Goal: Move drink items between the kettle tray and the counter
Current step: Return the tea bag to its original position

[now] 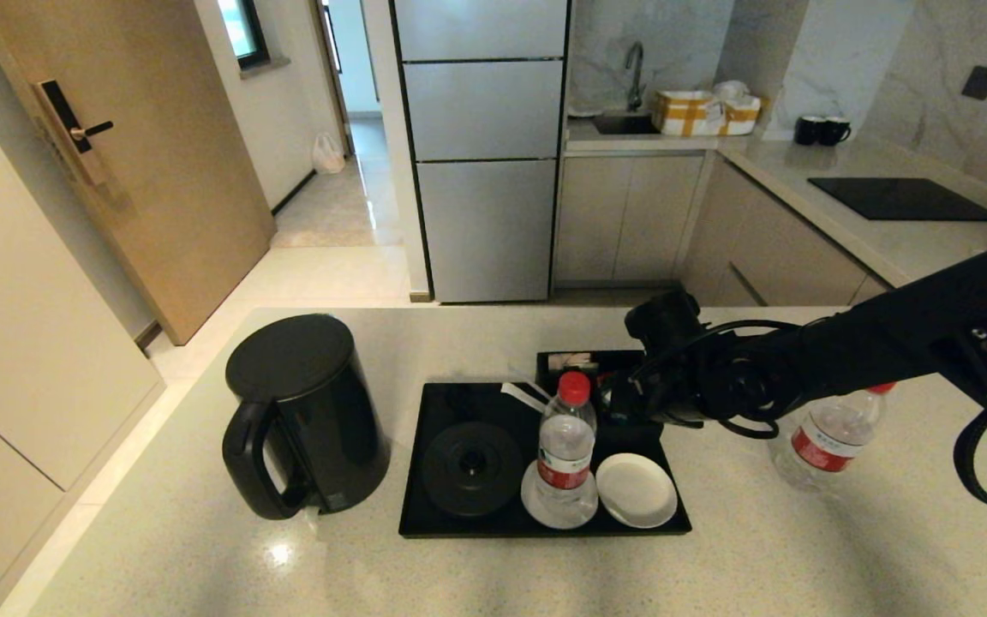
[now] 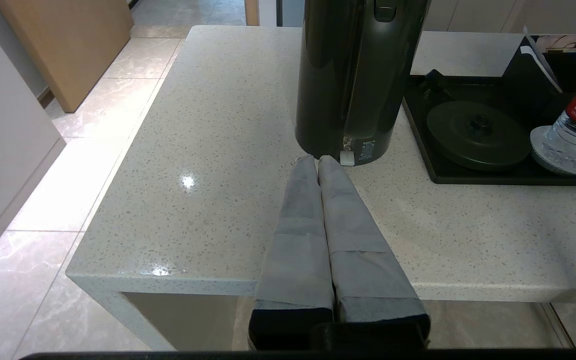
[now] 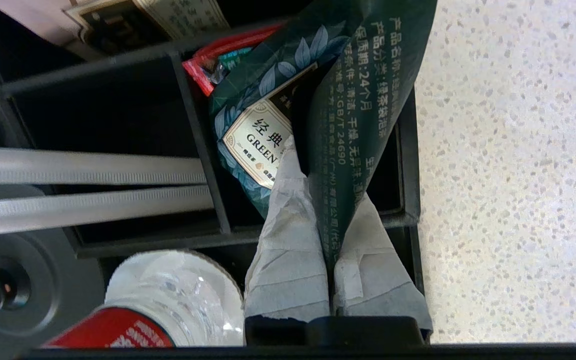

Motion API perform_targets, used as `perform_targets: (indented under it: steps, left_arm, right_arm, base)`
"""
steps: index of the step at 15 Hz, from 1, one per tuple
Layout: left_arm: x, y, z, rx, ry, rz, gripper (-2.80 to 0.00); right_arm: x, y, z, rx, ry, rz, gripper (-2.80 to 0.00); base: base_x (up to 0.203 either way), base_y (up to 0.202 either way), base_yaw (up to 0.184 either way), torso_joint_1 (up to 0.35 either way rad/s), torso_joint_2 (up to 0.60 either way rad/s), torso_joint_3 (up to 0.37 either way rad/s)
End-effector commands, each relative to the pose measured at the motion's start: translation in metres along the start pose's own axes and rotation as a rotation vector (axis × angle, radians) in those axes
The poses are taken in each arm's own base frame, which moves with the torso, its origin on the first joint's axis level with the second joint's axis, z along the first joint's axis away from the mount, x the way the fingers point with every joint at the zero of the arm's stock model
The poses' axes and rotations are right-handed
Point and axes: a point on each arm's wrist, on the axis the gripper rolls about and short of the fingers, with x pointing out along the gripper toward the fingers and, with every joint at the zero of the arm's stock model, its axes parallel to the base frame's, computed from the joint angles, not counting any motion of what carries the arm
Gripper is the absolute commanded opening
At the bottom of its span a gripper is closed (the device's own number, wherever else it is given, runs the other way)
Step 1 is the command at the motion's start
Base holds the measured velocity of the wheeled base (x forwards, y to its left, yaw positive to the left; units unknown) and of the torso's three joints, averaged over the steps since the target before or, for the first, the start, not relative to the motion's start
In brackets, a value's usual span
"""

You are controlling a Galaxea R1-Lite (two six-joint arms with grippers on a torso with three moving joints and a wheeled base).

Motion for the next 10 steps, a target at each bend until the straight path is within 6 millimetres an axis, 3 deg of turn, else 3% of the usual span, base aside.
perform_targets:
  steps: [1, 10]
  left_arm:
    - [0.0002, 0.0, -0.0004, -0.001, 0.002, 0.001, -2.8]
    - [0.0002, 0.0, -0.0002, -0.001, 0.002, 0.001, -2.8]
  right_arm:
    - [0.0023, 0.0016, 0.0019, 0.006, -0.012, 0.001, -2.8]
    - [0.0118, -0.0023, 0.0061, 0.01, -0.036, -0.003, -2.8]
  base:
    - [0.0, 0.0, 0.0, 0.0, 0.0, 0.0]
    - [0.0, 0.0, 0.0, 0.0, 0.0, 0.0]
